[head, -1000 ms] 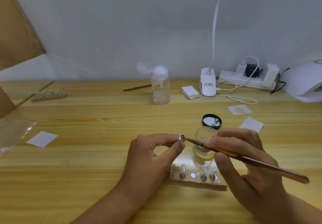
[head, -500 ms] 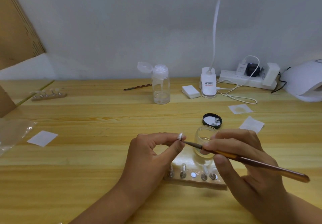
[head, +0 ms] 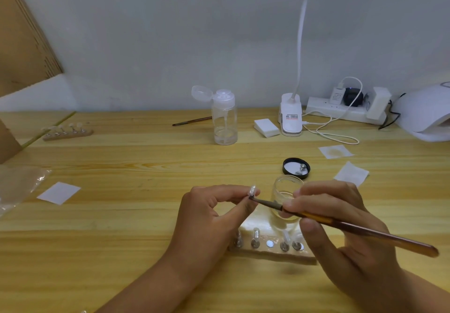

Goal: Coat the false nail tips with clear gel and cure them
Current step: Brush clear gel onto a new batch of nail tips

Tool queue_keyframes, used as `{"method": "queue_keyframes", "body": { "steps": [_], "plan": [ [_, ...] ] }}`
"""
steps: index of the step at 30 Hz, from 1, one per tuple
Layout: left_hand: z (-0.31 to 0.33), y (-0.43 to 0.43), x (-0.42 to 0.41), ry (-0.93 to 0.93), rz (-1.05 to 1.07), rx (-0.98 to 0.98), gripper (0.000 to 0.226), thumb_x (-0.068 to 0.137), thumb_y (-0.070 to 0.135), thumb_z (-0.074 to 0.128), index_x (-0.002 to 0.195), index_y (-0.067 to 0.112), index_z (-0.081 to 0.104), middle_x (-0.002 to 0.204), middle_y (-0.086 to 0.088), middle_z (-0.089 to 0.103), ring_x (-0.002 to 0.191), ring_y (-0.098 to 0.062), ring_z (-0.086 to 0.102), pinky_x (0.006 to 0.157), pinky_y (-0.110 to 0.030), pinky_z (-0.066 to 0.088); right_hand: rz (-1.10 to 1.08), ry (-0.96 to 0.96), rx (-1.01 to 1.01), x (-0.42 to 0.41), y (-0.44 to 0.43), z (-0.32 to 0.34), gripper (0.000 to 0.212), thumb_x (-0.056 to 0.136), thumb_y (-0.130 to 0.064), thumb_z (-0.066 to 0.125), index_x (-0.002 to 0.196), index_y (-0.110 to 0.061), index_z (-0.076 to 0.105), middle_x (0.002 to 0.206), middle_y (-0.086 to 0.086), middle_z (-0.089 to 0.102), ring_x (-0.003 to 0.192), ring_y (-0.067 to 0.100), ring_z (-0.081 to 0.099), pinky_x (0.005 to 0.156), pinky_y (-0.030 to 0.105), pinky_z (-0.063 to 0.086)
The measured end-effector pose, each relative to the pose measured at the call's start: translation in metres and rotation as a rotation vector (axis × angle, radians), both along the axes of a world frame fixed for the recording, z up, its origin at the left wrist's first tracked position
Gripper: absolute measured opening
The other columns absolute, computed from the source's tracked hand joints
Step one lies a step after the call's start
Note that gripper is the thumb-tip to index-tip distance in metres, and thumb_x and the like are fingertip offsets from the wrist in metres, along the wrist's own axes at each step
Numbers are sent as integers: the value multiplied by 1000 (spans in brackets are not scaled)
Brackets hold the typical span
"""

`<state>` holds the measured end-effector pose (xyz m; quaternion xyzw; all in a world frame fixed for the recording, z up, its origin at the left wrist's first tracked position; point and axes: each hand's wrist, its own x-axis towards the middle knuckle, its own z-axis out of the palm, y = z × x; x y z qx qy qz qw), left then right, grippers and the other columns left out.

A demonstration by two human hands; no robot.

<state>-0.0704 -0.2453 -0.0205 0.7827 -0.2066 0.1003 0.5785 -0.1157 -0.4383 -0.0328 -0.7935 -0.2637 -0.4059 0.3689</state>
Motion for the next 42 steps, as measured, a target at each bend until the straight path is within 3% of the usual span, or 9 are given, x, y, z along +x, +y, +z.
{"method": "queue_keyframes", "body": {
  "steps": [5,7,10,13,16,19,24,35,42],
  "plan": [
    [-1,1,1,-1,4,-1,10,79,23,79,84,32,80,81,24,74,81,7,68,75,0,41,-93,1,119,2,-9,6,18,102,-32,46,101,-24,63,93,-5,68,99,24,61,85,41,44],
    [1,1,1,-6,-2,-9,9,78,24,79,82,31,80,80,23,74,81,6,68,75,0,41,-172,27,157,4,-14,8,14,97,-25,47,96,-29,61,90,-10,64,94,24,61,84,39,43],
    [2,2,-2,-27,-20,17,4,78,33,76,81,34,79,79,22,74,86,4,68,81,-2,37,-271,112,185,10,-17,8,16,93,-28,46,87,-36,59,88,-23,60,98,9,57,85,38,40],
    [0,1,-4,-63,-27,72,5,76,37,80,80,34,78,81,22,73,90,-4,68,87,-9,33,-320,161,119,16,-17,4,20,91,-30,45,84,-27,63,99,-20,61,99,-9,50,88,35,35],
    [-1,-1,-4,-95,-29,104,6,74,37,77,79,34,77,81,21,72,90,-7,68,90,-15,33,-324,220,61,19,-17,1,24,91,-32,42,87,-21,64,96,-16,62,100,-15,46,92,18,30],
    [-1,-2,-4,-104,-31,106,6,74,37,76,79,34,77,80,21,72,89,-8,68,91,-18,34,-334,277,9,21,-16,0,27,92,-34,39,90,-22,63,91,-17,61,102,-10,46,92,12,27],
    [0,-2,-4,-101,-32,101,6,74,36,75,78,32,78,80,21,72,86,-7,69,90,-20,34,-329,322,-12,21,-16,1,30,93,-37,37,91,-22,63,93,-15,60,101,0,49,91,17,29],
    [1,-3,-5,-100,-26,117,8,74,36,75,79,31,78,80,21,72,86,-7,69,92,-22,35,-319,334,-12,20,-16,1,28,93,-38,38,92,-24,62,93,-19,58,98,0,50,89,18,32],
    [1,-3,-4,-115,-15,121,8,74,36,75,80,31,78,80,21,72,85,-6,69,90,-19,34,-287,224,147,17,-16,3,17,93,-34,41,90,-33,58,98,-23,56,97,5,52,86,30,38]
  ]
}}
